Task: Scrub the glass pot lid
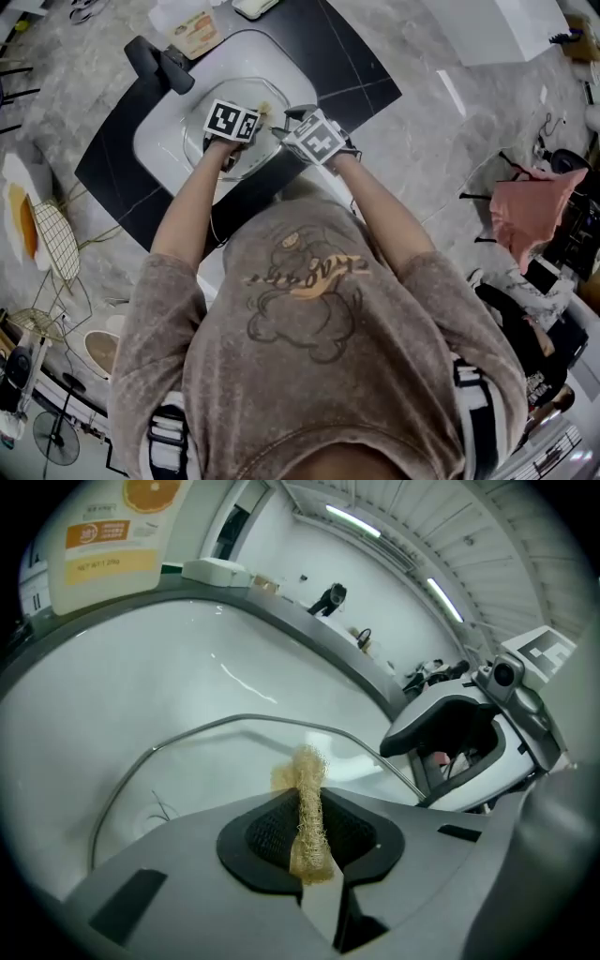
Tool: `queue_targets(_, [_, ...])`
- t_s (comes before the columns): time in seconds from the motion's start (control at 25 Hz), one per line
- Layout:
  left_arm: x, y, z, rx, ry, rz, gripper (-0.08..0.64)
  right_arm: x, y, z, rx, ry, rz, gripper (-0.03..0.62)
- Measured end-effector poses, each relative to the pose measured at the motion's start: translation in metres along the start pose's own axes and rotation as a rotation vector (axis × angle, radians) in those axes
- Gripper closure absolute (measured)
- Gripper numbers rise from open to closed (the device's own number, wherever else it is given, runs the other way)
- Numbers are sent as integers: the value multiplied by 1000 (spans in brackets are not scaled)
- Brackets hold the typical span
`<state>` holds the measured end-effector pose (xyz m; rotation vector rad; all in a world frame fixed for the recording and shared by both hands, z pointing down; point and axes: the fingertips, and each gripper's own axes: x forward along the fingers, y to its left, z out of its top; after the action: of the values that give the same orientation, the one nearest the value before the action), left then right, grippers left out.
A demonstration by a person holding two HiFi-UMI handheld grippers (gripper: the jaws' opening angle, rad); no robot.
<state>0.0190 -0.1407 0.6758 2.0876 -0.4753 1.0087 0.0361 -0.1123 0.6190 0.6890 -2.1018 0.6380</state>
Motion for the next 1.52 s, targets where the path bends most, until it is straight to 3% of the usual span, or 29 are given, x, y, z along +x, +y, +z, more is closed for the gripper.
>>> queue_targets(0.52, [6,61,8,55,-40,91,495,0,0,-2,-13,-11,-1,390])
queue_targets(0.8, [-7,89,-14,69,1,151,495,0,-1,-1,-12,-16,-2,390])
queue_targets(1.2, [-28,90,-46,-60,42,119,495,0,0,0,0,-23,10,387])
queue_targets(1.52, [-34,68,-64,-242,55,104,495,-7,3,2,-23,-1,21,387])
